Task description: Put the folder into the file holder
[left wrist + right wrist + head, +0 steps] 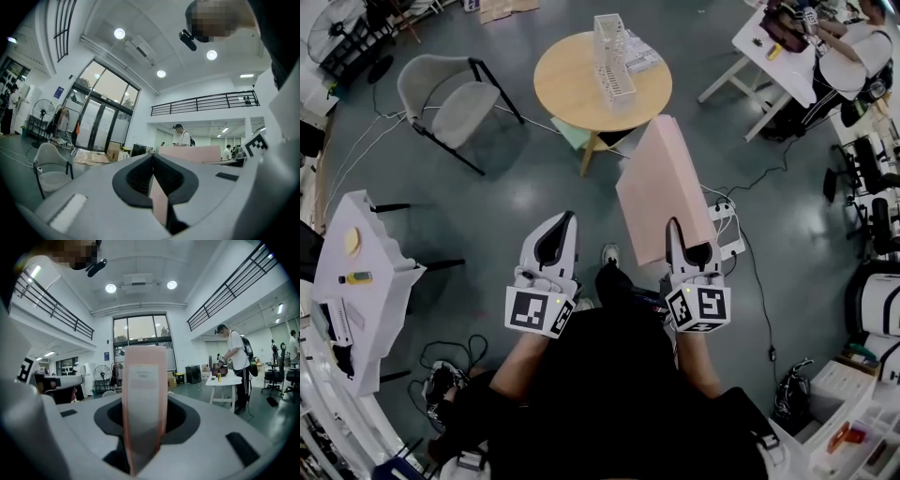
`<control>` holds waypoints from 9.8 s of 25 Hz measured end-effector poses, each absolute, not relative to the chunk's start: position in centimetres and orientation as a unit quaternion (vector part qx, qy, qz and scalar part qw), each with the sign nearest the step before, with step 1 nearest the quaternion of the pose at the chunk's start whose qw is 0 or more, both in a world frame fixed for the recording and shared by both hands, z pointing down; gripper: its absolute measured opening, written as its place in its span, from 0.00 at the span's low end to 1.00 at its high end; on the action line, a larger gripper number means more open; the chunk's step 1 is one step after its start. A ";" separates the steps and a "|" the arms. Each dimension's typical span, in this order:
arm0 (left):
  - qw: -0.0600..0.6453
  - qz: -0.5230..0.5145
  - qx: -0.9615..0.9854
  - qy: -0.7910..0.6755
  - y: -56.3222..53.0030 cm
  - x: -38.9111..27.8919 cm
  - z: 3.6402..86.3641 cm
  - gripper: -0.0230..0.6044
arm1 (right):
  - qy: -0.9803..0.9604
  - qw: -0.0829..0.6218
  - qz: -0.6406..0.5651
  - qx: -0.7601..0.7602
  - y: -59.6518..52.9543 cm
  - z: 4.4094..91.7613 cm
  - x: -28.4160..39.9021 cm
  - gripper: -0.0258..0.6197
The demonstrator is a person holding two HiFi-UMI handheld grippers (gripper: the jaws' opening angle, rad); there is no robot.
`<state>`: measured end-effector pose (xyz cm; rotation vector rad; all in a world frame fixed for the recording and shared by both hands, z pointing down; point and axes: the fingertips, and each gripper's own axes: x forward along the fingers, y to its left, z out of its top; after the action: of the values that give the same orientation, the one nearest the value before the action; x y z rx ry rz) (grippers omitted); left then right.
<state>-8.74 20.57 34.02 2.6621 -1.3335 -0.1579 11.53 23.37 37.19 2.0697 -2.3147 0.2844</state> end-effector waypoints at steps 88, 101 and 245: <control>0.100 -0.051 0.897 -0.427 -26.0 0.3 36.8 0.05 | -0.758 -0.039 0.005 0.651 -25.4 36.0 16.1 0.25; 0.103 -0.047 0.908 -0.404 -27.7 0.2 37.1 0.04 | -0.764 -0.045 -0.014 0.643 -27.7 37.7 14.5 0.25; 0.092 -0.048 0.908 -0.406 -25.6 -0.3 36.7 0.04 | -0.771 0.115 0.074 0.622 -32.0 55.6 12.9 0.28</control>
<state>-0.30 -25.57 36.66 2.6975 -1.2061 -0.1420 12.88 -32.04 55.63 1.8230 -2.2583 0.2158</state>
